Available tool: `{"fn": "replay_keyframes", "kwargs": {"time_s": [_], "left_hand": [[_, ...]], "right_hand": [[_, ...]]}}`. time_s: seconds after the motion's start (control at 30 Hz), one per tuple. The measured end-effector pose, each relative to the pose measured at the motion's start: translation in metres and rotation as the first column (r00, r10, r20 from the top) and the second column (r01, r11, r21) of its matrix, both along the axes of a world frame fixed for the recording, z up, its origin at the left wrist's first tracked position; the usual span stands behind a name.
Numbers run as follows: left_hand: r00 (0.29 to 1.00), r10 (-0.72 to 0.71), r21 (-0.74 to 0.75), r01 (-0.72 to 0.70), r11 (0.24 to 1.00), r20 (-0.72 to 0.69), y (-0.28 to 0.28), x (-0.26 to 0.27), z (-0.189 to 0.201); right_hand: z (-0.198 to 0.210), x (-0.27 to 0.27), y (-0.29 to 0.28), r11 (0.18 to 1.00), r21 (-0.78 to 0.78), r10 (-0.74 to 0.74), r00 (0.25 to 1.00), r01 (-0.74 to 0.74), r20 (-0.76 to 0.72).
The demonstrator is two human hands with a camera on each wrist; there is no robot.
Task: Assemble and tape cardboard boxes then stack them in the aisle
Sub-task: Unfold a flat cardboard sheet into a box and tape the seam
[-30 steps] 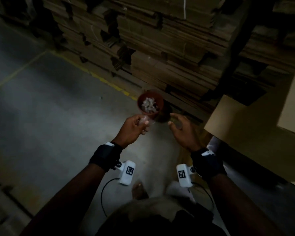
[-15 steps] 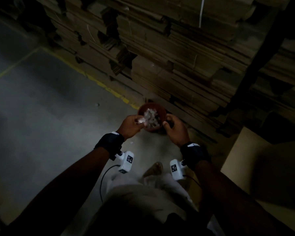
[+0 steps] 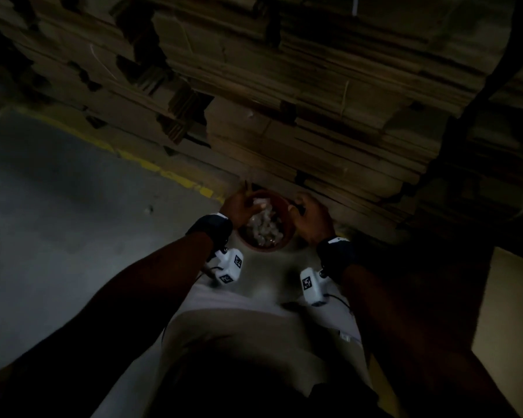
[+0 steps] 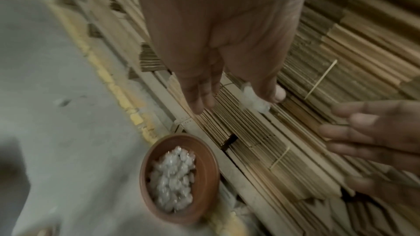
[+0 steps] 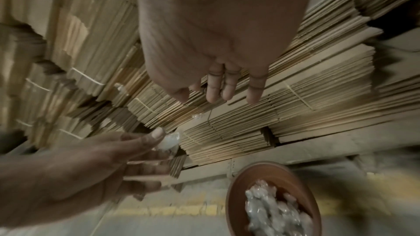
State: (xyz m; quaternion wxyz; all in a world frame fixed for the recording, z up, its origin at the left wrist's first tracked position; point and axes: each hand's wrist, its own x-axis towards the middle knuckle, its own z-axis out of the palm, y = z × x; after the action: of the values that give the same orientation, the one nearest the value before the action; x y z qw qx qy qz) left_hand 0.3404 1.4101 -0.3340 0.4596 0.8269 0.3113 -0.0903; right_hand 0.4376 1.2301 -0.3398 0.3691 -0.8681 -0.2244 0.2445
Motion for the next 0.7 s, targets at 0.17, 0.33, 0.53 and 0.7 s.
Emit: {"fn": "replay_keyframes", "kwargs": {"time_s": [0.17,0.33,0.53,0.7], "left_hand": [[1.000,0.012,0.054,-0.010,0.998,-0.021,0.037,0.029,-0.013],[0.999,-0.038,0.050,0.038,0.998,-0.014,0.050,0.039,-0.012],[0.995,0.031,-0.044,-0.027,0.999,0.096,0.032,0.010,0.031],[0.976,0.055,-0.041,-0.048,0.998,0.211,-0.012,-0.028,0.086]], "right_hand": [[-0.002,0.008,0.014,0.999,-0.011,-0.048,0.999,0.048,0.013],[0.006,0.011,0.021,0.996,0.001,-0.092,0.996,0.092,-0.009],[0.053,-0.009,0.002,0.995,0.010,-0.100,0.995,0.100,-0.014],[0.094,-0.030,-0.031,0.987,0.103,-0.127,0.992,0.126,0.006]]}}
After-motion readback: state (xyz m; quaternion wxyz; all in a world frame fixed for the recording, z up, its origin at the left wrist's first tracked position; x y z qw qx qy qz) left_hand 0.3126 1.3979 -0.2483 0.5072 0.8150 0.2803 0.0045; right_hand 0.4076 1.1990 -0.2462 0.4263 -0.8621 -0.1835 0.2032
